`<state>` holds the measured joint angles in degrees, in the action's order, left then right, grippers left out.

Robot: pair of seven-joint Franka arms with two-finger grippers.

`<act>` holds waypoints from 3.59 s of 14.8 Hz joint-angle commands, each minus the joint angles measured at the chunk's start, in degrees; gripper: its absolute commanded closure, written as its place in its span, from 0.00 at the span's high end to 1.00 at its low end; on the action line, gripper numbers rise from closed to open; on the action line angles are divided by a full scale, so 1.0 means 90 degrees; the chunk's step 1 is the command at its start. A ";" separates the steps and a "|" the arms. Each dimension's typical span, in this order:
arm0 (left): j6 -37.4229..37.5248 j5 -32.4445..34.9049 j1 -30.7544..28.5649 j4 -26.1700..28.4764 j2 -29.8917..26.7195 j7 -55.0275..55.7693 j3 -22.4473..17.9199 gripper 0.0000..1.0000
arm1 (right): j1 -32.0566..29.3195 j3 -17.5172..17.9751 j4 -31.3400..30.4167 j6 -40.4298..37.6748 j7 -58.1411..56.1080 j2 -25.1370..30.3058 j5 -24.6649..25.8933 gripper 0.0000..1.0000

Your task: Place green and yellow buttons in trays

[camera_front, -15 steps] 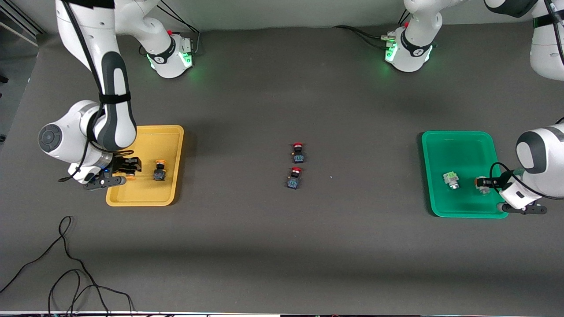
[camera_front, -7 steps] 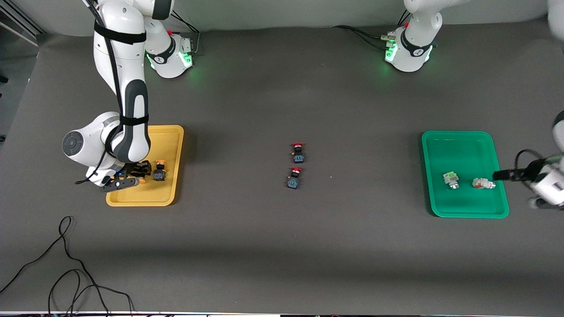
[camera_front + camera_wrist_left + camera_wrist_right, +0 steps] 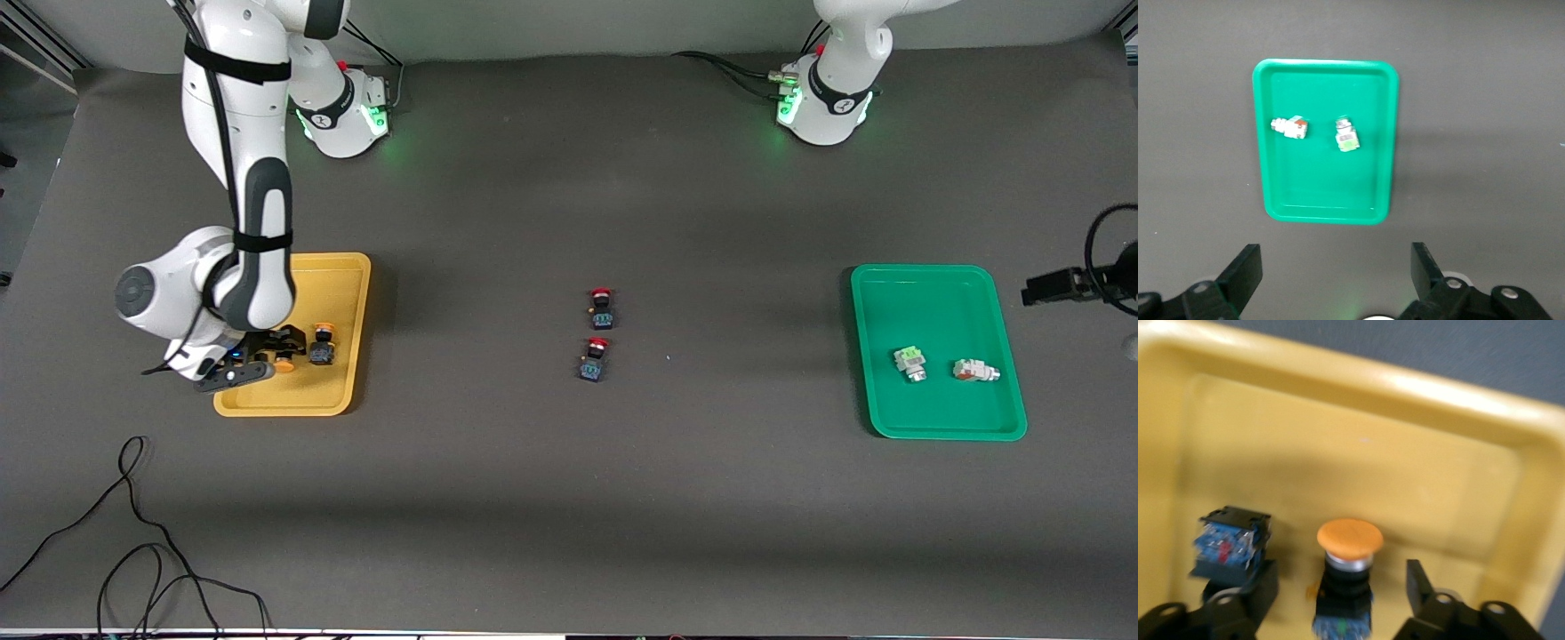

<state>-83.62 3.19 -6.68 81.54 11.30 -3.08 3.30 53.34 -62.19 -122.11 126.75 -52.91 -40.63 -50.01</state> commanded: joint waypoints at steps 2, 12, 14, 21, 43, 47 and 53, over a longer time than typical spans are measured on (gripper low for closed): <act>0.0248 -0.0032 0.0555 -0.0203 -0.0298 0.0205 -0.0054 0.99 | 0.0148 -0.1261 0.1356 -0.2270 0.0378 0.0227 0.0749 1.00; -0.0386 -0.0373 0.1114 0.1028 -0.1119 0.0733 -0.0054 0.99 | 0.0158 -0.3195 0.4795 -0.6239 0.2256 0.0237 0.1171 1.00; -0.0377 -0.0559 0.1074 0.1038 -0.1119 0.0675 -0.0103 0.99 | 0.0158 -0.3665 0.5168 -0.6514 0.2276 0.0276 0.1171 1.00; -0.0162 -0.0492 0.1259 0.0911 -0.1216 0.0537 -0.0600 0.99 | 0.0586 -0.3715 0.5267 -0.6661 0.2849 0.0266 0.1513 1.00; -0.0045 -0.0169 0.2022 0.0647 -0.1119 0.0537 -0.1080 0.99 | -0.4222 0.4040 0.6517 -0.6622 0.4854 0.2453 0.5005 1.00; -0.0045 -0.0169 0.2012 0.0657 -0.1119 0.0537 -0.1080 0.99 | -0.5240 0.5648 0.5934 -0.6262 0.5067 0.3008 0.5732 1.00; -0.0025 -0.0169 0.1973 0.0657 -0.1080 0.0537 -0.1089 0.99 | -0.5760 0.6460 0.3434 -0.4779 0.5430 0.4659 0.5761 1.00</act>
<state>-85.02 1.00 10.42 88.00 1.60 2.12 -5.86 1.87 -6.16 -79.28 77.94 -6.19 -6.82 0.48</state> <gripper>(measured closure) 0.004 0.000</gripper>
